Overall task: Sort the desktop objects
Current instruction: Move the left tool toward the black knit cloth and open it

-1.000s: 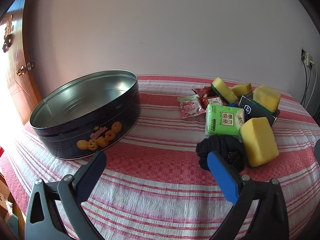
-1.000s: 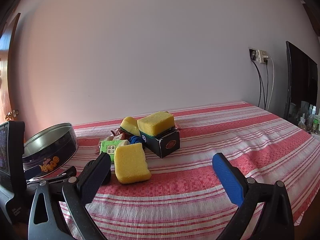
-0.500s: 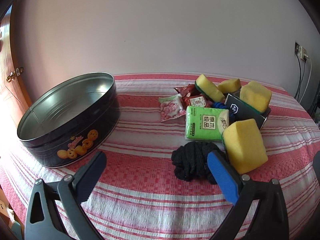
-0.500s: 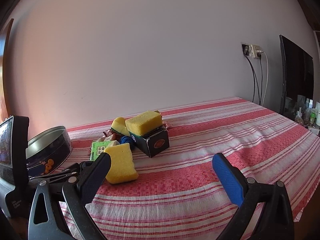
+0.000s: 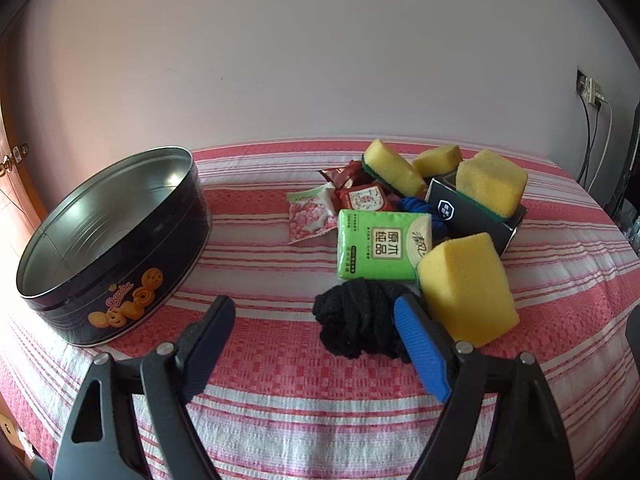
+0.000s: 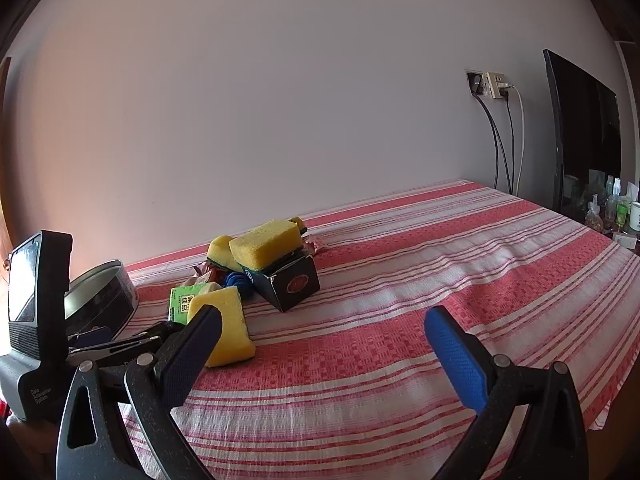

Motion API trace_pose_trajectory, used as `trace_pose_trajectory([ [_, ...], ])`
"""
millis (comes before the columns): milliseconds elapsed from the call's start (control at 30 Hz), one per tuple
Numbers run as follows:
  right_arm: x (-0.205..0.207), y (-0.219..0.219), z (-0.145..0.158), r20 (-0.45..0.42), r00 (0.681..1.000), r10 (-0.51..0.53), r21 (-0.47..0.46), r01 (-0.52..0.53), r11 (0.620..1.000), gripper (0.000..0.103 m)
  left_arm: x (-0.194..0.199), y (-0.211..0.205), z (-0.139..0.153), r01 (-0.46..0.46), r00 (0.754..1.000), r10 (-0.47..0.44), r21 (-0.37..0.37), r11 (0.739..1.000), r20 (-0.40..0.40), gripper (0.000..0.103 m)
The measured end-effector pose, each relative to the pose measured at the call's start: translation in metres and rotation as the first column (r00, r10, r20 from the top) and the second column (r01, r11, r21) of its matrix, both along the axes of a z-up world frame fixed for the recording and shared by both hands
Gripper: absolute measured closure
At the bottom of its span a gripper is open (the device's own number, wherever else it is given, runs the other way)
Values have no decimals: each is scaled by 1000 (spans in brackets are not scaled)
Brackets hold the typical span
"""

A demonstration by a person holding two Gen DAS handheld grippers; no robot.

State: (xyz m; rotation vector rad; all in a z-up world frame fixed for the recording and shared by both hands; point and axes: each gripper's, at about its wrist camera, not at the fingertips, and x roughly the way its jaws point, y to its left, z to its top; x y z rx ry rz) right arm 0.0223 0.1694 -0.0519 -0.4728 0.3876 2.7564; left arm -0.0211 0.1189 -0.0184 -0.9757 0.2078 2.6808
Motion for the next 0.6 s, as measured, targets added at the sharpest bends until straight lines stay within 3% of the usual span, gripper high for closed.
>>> trace_pose_trajectory([
  [133, 0, 0, 0, 4, 1000, 3, 1, -3, 1000, 0, -4, -4, 0, 36, 999, -37, 54, 998, 19, 38],
  [300, -2, -5, 3, 7, 1000, 8, 11, -8, 1000, 0, -6, -2, 1, 50, 998, -51, 63, 997, 19, 44],
  [367, -2, -7, 4, 7, 1000, 8, 18, -8, 1000, 0, -7, -7, 3, 89, 995, -93, 116, 989, 34, 72],
  [400, -3, -9, 4, 9, 1000, 6, 22, -6, 1000, 0, -9, -11, 3, 100, 993, -107, 139, 985, 50, 74],
  [500, -4, -11, 6, 16, 1000, 2, 34, -3, 999, 0, -13, -24, 2, 105, 991, -116, 164, 981, 62, 71],
  [567, -4, -13, 6, 20, 1000, 10, 38, -10, 999, 0, -13, -29, 2, 92, 993, -103, 148, 985, 65, 53],
  [600, -6, -15, 6, 24, 1000, 13, 40, -14, 999, 0, -13, -32, 2, 83, 994, -92, 140, 987, 62, 50],
])
